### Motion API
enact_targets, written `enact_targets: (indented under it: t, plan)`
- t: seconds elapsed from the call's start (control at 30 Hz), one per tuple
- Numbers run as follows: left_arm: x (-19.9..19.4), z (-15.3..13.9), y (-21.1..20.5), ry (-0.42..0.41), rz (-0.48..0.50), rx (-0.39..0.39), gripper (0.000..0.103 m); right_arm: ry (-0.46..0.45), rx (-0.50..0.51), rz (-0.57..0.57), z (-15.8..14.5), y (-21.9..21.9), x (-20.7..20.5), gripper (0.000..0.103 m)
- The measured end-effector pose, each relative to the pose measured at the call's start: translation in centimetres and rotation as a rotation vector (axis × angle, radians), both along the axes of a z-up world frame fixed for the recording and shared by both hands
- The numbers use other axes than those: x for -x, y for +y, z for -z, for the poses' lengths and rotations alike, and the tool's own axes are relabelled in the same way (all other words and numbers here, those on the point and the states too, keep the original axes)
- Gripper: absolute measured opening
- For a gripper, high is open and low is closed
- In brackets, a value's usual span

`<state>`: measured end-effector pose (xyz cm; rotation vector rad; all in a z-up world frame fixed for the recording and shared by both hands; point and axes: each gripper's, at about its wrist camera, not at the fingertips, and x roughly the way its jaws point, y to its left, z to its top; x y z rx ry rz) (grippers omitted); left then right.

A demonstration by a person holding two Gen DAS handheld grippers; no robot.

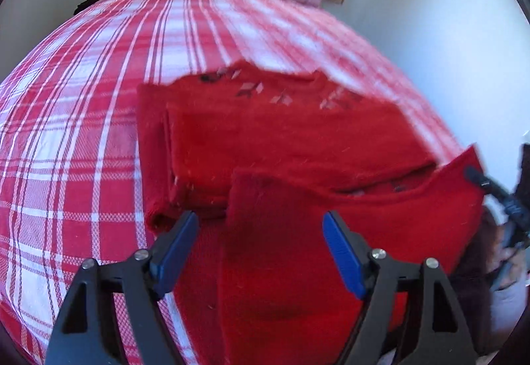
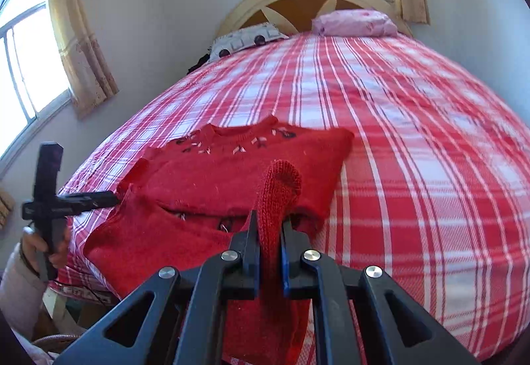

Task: Fold small clothes

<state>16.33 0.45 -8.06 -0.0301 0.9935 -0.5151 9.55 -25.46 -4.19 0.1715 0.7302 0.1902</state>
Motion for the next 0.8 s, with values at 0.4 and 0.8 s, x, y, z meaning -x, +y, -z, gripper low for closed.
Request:
enact_targets:
  t: [0.4, 0.8]
  plan:
    - [0.0, 1.2, 0.4, 0.058, -0.022, 0.078, 0.011, 0.013, -0.018, 0.008, 0.3, -0.3, -0.2, 0.009]
    - [0.1, -5.6, 1.8, -0.137, -0.071, 0.208, 0.011, -0.105, -0.002, -0.043, -4.7, 0.9, -2.6, 0.009]
